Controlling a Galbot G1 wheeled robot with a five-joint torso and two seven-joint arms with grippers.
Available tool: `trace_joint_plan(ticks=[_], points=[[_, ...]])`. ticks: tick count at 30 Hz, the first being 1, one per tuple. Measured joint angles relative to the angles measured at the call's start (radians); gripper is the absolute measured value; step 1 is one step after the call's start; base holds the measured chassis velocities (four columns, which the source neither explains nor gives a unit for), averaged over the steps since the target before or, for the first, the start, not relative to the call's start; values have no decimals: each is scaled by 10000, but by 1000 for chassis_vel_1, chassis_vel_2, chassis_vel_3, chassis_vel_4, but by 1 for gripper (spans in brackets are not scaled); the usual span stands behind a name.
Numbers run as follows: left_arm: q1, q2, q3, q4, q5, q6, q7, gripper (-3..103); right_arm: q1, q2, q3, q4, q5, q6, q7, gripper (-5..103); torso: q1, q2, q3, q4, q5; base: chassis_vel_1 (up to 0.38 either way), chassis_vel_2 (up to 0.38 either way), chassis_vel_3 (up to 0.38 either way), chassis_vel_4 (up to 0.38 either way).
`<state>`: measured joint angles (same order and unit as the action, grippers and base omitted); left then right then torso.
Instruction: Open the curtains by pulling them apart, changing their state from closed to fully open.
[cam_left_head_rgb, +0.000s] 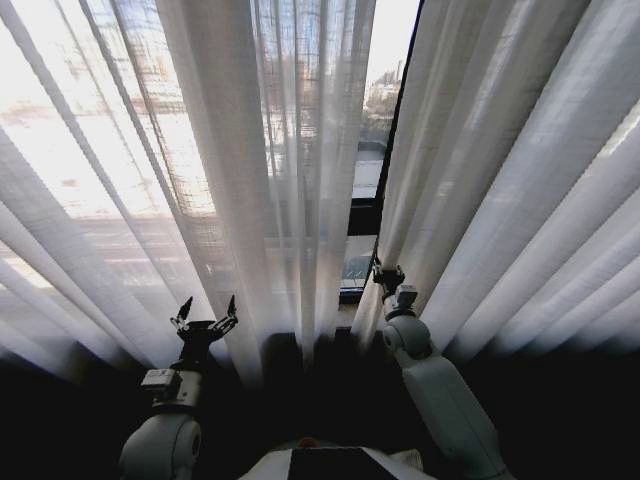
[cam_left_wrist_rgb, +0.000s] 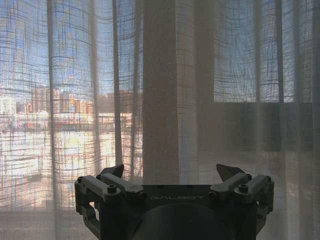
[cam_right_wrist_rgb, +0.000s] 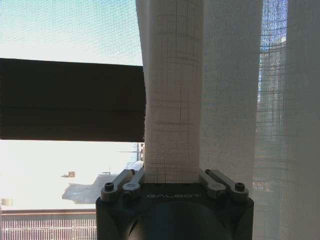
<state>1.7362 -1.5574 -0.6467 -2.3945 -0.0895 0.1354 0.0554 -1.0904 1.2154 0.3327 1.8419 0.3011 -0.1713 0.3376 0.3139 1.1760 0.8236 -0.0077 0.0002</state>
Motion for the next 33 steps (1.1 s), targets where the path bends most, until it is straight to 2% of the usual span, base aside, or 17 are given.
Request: trace_joint_plan(ticks=[1,3,4,5,6,9,13,18,25,33], points=[[0,0,0,0,0,0,0,100,0,0,0,0,0,0,0,27,0,0,0,0,0,0,0,0,0],[50,-6,5,-43,4,-28,2,100,-94,-82,82,167,132,-11,-84,15,0,0,0,0,1,0,0,0,0],[64,-8,5,-51,4,-32,2,100,-121,-107,97,242,227,-43,-92,15,0,0,-1,0,1,0,0,0,0],[87,-14,6,-71,4,-39,3,100,-151,-134,104,338,360,-98,-94,10,0,0,0,0,0,0,0,0,0],[87,-14,6,-71,4,-39,3,100,-151,-134,104,338,360,-98,-94,10,0,0,0,0,0,0,0,0,0],[191,-36,-1,-137,5,-137,1,100,-295,-186,102,705,621,-275,-98,1,0,0,0,0,0,0,0,0,0],[405,-105,-41,-255,4,-429,-45,100,-498,-234,99,1436,930,-564,-161,0,0,0,-1,1,0,0,0,0,0],[533,-120,-71,-457,3,-513,-62,100,-955,-327,407,2286,1032,-772,-370,0,0,0,0,1,0,0,0,0,0],[537,-115,-88,-661,-3,-521,-70,100,-1559,-439,1188,3333,1124,-808,-571,0,0,0,-1,-1,0,0,0,0,0],[426,-108,-138,-852,-28,-431,-101,100,-1869,-488,1194,3756,1112,-939,-848,0,0,1,-1,0,0,0,0,0,0]])
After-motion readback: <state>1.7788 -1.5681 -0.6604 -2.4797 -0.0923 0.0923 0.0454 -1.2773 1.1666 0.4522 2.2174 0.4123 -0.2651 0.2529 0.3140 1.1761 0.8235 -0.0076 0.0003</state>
